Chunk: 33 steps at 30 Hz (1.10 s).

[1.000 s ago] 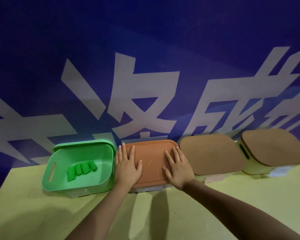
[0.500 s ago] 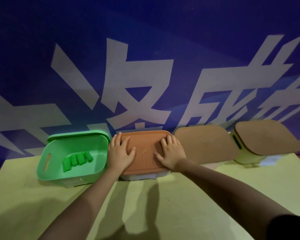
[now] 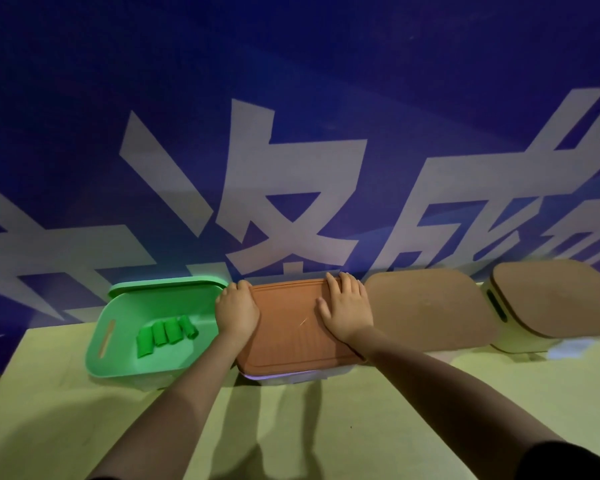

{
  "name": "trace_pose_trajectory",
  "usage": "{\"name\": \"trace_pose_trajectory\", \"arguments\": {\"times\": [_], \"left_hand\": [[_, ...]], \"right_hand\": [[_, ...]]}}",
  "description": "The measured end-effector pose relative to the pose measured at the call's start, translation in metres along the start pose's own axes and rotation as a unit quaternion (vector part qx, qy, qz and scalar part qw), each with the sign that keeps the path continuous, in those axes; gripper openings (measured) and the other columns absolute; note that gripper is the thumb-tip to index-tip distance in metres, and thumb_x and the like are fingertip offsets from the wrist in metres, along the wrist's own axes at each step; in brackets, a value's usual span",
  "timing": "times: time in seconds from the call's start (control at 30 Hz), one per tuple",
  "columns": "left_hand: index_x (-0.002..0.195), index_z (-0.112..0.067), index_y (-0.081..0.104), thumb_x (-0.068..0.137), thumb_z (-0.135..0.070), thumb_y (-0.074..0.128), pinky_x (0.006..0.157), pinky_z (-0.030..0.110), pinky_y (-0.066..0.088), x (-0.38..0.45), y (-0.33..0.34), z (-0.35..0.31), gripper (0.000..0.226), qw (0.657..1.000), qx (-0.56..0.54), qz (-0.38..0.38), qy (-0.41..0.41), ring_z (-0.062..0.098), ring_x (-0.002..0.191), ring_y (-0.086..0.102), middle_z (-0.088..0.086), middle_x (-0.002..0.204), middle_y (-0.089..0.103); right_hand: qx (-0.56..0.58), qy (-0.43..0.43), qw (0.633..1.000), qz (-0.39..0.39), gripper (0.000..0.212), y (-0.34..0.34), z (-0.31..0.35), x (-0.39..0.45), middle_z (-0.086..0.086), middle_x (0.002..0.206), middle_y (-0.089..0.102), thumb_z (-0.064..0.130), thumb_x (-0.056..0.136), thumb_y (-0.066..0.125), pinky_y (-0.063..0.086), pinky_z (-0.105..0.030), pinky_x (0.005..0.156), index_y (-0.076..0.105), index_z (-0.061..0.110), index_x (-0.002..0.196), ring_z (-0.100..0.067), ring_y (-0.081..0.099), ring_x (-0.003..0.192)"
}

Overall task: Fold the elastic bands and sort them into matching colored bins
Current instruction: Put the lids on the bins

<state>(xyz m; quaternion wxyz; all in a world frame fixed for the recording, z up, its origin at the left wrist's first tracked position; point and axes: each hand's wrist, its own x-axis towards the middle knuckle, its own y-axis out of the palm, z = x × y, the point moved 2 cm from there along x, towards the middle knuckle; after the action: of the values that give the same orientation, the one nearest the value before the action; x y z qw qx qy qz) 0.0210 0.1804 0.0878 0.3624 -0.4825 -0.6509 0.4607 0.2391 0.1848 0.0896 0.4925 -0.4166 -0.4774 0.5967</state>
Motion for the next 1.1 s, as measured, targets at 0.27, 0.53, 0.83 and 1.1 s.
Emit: {"name": "trace_pose_trajectory", "arguments": {"times": [0.27,0.53,0.83,1.1], "left_hand": [[0.097,-0.004,0.067,0.073,-0.002,0.062,0.074,0.043,0.048,-0.005,0.011,0.004,0.025,0.999,0.013,-0.026,0.044,0.036,0.091,0.057,0.015,0.094,0.059],[0.141,-0.006,0.044,0.093,-0.029,0.043,0.111,0.044,0.028,-0.027,0.009,-0.003,0.052,0.993,0.03,0.028,0.11,0.033,0.134,0.037,0.015,0.143,0.044],[0.145,-0.012,0.039,0.086,-0.053,0.013,0.116,0.04,0.021,-0.055,0.011,0.004,0.076,0.995,0.016,0.025,0.092,0.026,0.146,0.016,0.011,0.157,0.024],[0.149,-0.013,0.029,0.085,-0.054,0.008,0.12,0.039,0.012,-0.066,0.018,0.009,0.079,0.994,0.023,0.044,0.092,0.027,0.148,0.003,0.012,0.159,0.015]], "right_hand": [[-0.013,-0.014,1.0,-0.003,0.063,0.006,-0.001,0.002,-0.014,0.154,0.029,0.048,0.096,0.021,0.013,-0.042,0.119,0.025,0.017,0.151,-0.03,0.023,0.143],[-0.014,-0.017,1.0,0.012,0.066,0.006,-0.001,0.001,-0.014,0.157,0.023,0.049,0.095,0.016,0.01,-0.042,0.119,0.02,0.017,0.152,-0.03,0.016,0.146],[-0.013,-0.017,1.0,0.008,0.064,0.005,0.0,0.0,-0.013,0.156,0.025,0.049,0.096,0.019,0.011,-0.042,0.12,0.021,0.018,0.152,-0.03,0.018,0.146],[-0.007,-0.023,1.0,0.018,0.068,0.008,0.001,0.001,-0.011,0.158,0.021,0.053,0.094,0.012,0.007,-0.04,0.12,0.018,0.019,0.153,-0.028,0.014,0.147]]}}
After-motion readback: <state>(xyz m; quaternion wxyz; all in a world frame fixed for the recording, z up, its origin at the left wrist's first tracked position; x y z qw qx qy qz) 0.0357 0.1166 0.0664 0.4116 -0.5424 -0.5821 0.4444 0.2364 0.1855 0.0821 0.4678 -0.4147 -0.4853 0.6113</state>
